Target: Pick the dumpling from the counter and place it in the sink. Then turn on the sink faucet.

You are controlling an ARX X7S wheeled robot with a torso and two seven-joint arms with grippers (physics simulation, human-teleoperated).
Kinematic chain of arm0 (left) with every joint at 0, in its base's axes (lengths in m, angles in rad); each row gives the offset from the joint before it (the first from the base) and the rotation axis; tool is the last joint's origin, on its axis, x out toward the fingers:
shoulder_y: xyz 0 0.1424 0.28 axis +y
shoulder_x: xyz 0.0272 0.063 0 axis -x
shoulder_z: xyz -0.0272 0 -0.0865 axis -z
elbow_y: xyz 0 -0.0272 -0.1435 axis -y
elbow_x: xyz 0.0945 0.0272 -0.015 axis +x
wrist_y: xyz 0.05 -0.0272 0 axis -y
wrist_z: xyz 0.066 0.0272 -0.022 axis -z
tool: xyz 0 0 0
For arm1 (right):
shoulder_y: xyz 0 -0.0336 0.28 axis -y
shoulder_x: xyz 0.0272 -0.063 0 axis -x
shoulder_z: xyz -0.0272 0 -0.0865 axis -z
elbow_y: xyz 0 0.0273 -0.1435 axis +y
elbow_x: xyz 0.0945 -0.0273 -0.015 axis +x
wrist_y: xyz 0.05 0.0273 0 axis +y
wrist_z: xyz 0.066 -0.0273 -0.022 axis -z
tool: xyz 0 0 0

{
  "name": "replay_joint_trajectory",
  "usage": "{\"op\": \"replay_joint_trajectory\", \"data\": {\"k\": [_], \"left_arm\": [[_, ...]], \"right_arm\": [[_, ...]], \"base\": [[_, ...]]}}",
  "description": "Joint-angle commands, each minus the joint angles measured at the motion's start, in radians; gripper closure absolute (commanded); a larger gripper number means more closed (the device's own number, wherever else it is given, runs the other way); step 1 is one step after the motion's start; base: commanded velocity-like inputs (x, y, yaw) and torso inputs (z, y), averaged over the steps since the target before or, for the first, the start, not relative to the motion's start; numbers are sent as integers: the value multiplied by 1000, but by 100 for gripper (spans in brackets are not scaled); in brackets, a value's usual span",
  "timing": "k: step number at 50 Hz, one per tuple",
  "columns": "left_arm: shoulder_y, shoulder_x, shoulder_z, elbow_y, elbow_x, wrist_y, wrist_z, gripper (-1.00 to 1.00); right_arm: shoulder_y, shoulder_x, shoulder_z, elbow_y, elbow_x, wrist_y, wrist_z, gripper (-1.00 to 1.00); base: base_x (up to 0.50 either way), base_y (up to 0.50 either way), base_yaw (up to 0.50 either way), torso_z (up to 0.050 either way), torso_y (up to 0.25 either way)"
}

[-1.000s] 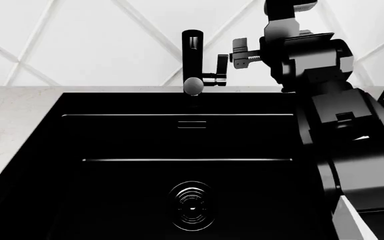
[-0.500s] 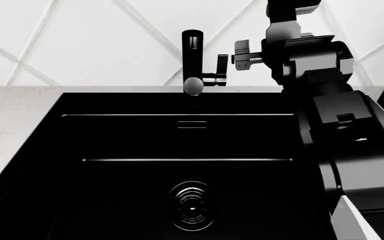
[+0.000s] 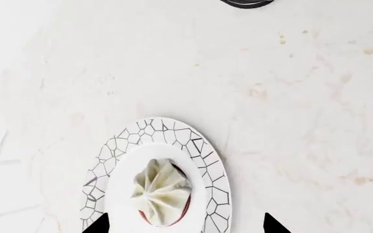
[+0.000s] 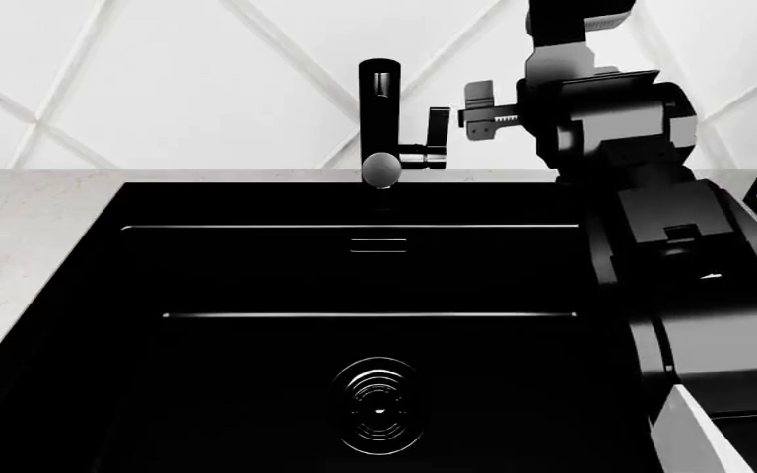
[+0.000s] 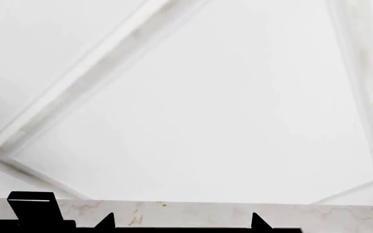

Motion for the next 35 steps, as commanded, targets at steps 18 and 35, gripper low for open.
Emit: {"op": "replay_joint_trajectory", "data": {"k": [18,35], "left_arm": [[8,21,-19,-140,100,18,141,-100],[21,25,-20,-242,124,53,196,-100]], "right_arm": [[0,-19,17,0,-18,7,-21,-100],[-8,-20,-3,0,1,7,-16,-100]], "base": [[0,0,0,0,0],[0,0,0,0,0]]}}
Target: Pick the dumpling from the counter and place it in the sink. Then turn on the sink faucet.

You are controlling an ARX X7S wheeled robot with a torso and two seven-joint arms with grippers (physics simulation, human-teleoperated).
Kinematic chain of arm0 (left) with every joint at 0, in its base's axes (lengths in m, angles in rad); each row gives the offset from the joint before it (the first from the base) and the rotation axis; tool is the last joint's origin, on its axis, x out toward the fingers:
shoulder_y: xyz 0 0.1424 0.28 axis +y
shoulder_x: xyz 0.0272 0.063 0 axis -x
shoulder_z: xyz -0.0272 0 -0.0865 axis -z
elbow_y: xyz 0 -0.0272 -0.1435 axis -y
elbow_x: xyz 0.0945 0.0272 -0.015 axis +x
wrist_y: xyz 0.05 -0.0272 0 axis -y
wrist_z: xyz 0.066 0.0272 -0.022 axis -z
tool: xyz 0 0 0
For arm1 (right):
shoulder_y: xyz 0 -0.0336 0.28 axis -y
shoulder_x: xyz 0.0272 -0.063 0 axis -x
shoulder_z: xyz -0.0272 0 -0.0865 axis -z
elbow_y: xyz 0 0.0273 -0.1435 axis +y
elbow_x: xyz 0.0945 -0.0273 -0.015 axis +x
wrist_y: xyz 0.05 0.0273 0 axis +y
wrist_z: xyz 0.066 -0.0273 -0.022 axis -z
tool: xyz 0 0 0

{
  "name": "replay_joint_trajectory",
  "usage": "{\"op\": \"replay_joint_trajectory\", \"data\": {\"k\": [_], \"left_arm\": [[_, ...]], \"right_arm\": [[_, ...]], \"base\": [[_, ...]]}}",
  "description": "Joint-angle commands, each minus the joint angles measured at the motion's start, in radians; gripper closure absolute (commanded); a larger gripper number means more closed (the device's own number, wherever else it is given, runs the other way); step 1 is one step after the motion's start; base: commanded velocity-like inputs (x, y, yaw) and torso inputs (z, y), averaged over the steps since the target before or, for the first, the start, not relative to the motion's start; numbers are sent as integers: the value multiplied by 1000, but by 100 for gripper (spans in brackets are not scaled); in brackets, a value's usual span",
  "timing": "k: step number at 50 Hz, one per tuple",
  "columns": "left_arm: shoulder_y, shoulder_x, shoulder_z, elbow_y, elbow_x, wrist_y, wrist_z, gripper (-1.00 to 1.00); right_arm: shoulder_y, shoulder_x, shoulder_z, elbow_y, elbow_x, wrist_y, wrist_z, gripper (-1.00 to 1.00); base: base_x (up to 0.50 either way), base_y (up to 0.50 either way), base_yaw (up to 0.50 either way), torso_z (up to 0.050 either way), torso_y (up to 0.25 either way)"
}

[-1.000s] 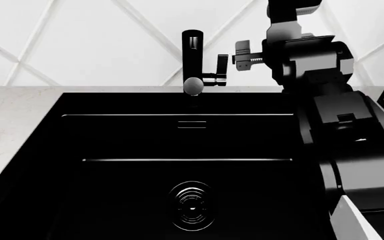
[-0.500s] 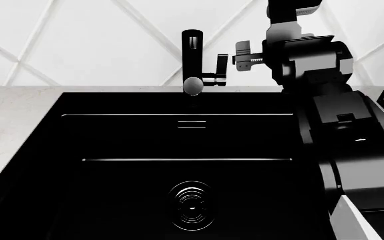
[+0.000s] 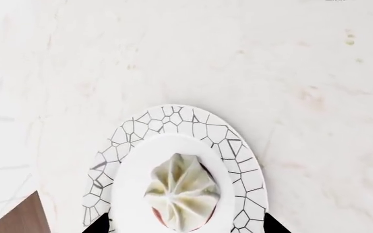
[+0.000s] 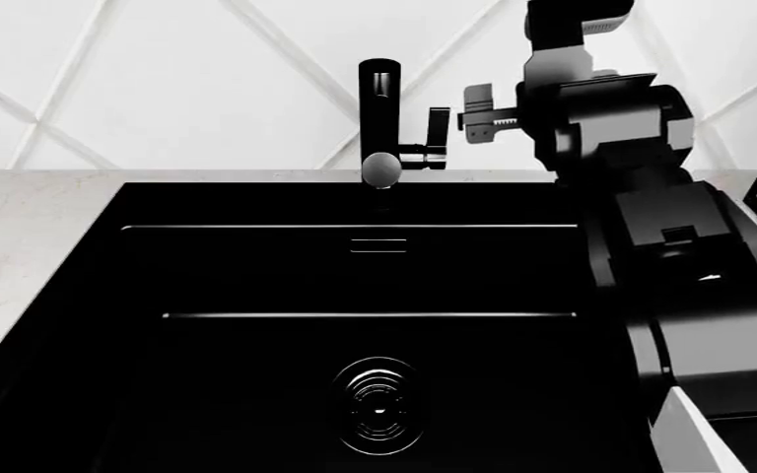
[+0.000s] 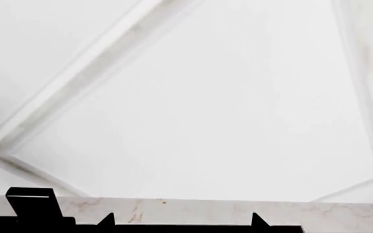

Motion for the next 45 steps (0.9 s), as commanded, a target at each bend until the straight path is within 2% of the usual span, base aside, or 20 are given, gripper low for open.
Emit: {"op": "replay_joint_trajectory", "data": {"k": [1,17,45], "left_arm": [[4,23,-31,-40,23,9,56,-100],[85,77,-15,-155,49,64,163,-100],[292,106,-7,-300,38,151,308,-100]], "right_arm": [[-1,-19,12,0,-13,7,-22,-100],[-8,-20,-11,0,13,4,-20,-100],[-15,-20,-14,0,16,10,-18,-100]], "base": [[0,0,0,0,0],[0,0,0,0,0],[0,0,0,0,0]]}}
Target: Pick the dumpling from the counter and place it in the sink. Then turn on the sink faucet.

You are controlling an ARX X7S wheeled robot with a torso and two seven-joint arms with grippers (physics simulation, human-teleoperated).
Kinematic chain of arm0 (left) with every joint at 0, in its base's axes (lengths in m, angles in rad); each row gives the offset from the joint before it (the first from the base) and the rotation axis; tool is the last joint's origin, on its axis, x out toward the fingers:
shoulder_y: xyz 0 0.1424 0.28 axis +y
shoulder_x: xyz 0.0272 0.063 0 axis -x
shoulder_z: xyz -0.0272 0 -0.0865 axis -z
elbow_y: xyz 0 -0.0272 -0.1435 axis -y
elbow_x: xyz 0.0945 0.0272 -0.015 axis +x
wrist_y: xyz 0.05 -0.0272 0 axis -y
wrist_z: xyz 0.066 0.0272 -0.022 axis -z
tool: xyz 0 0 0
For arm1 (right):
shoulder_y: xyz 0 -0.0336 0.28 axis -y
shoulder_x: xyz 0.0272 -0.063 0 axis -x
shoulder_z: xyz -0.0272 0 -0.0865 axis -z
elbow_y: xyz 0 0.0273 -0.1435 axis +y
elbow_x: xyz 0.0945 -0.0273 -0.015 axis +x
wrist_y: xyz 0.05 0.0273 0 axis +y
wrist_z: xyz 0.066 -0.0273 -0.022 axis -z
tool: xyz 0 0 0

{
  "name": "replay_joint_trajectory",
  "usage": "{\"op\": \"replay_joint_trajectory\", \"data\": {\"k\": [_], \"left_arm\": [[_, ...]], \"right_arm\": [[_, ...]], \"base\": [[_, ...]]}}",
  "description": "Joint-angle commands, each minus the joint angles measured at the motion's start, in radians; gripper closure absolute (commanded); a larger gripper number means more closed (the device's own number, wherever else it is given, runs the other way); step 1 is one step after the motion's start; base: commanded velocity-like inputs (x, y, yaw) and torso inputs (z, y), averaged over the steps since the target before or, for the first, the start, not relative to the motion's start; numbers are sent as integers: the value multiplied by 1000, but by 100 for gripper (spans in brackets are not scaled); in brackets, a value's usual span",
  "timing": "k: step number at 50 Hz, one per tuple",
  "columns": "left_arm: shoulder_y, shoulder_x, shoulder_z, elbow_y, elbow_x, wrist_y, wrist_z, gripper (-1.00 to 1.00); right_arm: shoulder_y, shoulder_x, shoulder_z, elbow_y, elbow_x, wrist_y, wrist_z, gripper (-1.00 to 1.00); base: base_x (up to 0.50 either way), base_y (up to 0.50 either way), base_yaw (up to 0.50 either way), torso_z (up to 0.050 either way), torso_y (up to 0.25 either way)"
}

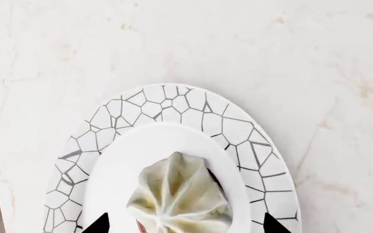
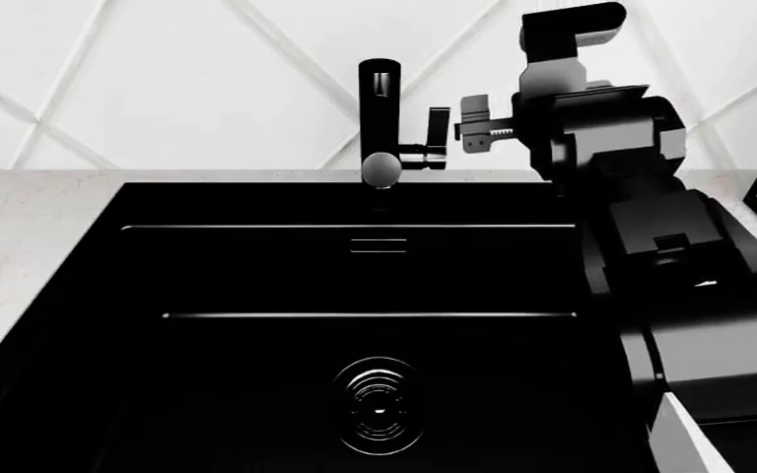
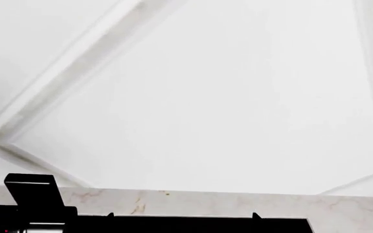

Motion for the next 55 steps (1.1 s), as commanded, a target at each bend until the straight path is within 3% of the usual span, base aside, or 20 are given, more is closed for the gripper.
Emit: {"op": "replay_joint_trajectory", "data": {"k": [1,19,20,28,33,39,45,51,55], "left_arm": [[73,36,-24,-53,11,20,88,-100],[132,53,-1,-120,-5,39,134,-100],[131,50,-1,-110,-2,51,128,100],[101,16,-9,-50,-5,57,69,100],[7,0,-3,-9,25,34,49,100],[-263,-21,-39,122,49,-47,-40,100],[-436,37,-106,218,-1,-121,-109,100],[-463,107,-145,265,-38,-149,-126,100],[-454,183,-147,279,-17,-158,-75,100]], "right_arm": [[5,-19,16,0,-20,13,-24,-100],[4,-19,31,0,-33,12,-25,-100],[4,-19,36,0,-36,11,-25,-100],[1,-19,50,0,-52,9,-27,-100],[0,-18,54,0,-54,9,-26,-100],[6,-16,83,0,-85,13,-25,-100],[11,-14,100,0,-101,13,-27,-100],[13,-11,113,0,-112,14,-27,-100],[15,-9,118,0,-117,17,-26,-100]], "base": [[0,0,0,0,0],[0,0,0,0,-1],[0,0,0,0,-11],[0,0,0,0,-3],[0,0,0,0,-2],[0,0,0,0,0],[0,0,0,0,0],[0,0,0,0,0],[0,0,0,0,0]]}}
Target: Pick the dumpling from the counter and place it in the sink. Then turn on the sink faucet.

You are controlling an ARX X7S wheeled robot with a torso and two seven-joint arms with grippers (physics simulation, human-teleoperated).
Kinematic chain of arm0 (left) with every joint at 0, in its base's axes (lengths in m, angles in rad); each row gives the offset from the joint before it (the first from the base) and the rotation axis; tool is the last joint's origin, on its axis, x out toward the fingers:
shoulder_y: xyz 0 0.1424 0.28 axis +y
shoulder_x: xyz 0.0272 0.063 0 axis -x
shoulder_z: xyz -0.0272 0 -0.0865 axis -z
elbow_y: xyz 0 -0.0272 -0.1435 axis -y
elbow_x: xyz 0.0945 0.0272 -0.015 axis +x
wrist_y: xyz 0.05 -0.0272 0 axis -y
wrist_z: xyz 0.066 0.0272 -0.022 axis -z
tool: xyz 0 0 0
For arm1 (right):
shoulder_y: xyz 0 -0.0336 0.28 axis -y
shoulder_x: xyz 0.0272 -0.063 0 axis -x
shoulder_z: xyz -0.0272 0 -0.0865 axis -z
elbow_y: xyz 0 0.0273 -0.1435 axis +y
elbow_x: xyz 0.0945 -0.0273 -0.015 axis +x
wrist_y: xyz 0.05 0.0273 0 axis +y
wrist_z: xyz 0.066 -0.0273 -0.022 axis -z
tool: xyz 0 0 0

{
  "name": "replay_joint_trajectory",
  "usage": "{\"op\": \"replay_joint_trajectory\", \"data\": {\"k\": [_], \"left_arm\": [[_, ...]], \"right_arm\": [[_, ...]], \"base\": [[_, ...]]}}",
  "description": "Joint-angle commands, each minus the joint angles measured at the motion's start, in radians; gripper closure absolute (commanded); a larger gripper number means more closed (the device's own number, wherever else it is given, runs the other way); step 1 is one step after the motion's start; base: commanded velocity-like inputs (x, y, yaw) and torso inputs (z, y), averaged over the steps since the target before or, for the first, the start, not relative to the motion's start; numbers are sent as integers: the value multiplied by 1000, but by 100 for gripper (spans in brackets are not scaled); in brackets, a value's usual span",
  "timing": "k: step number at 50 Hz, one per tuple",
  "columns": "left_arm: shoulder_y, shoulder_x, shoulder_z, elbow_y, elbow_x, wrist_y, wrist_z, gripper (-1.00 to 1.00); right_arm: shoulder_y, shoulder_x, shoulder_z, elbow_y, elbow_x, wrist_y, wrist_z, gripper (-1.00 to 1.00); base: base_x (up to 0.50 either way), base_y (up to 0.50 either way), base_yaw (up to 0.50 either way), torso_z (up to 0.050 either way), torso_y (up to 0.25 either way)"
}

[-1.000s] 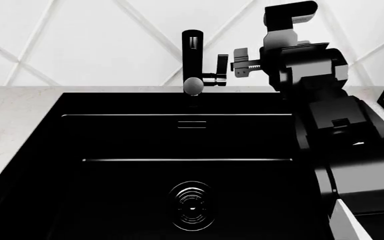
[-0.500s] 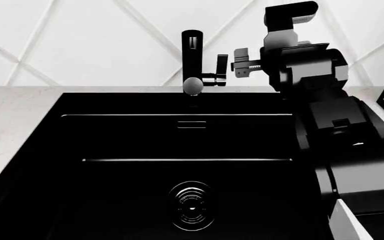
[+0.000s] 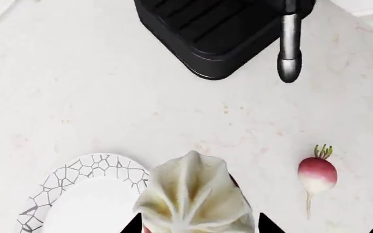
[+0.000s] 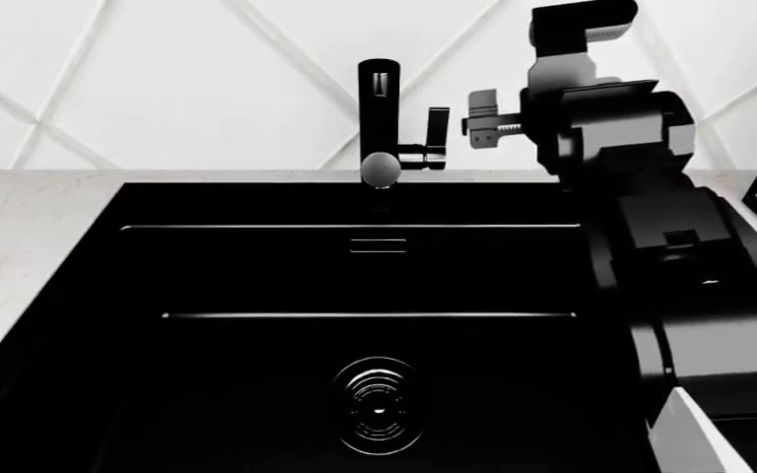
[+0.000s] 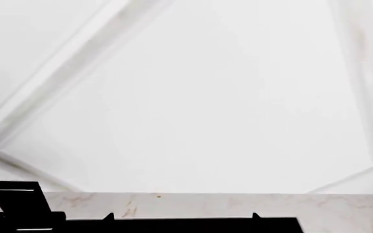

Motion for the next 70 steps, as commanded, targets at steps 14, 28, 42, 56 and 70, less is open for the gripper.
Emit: {"op": "replay_joint_trajectory", "data": {"k": [14,28,42,56,70], "left_arm": [[-29,378,-117,182,-36,-46,147,100],[38,509,-173,258,-113,-19,199,100],[114,616,-206,386,-210,8,158,100],[220,628,-157,545,-203,12,77,100],[471,710,-60,707,-115,80,17,100]], "right_arm": [[-5,-10,53,0,-57,2,-17,-100],[-11,-9,51,0,-56,0,-20,-100],[-17,-8,51,0,-58,-1,-20,-100],[-29,-7,50,0,-58,-5,-19,-100],[-16,-8,54,0,-57,-3,-25,-100]], "base": [[0,0,0,0,0],[0,0,0,0,0],[0,0,0,0,0],[0,0,0,0,0],[0,0,0,0,0]]}}
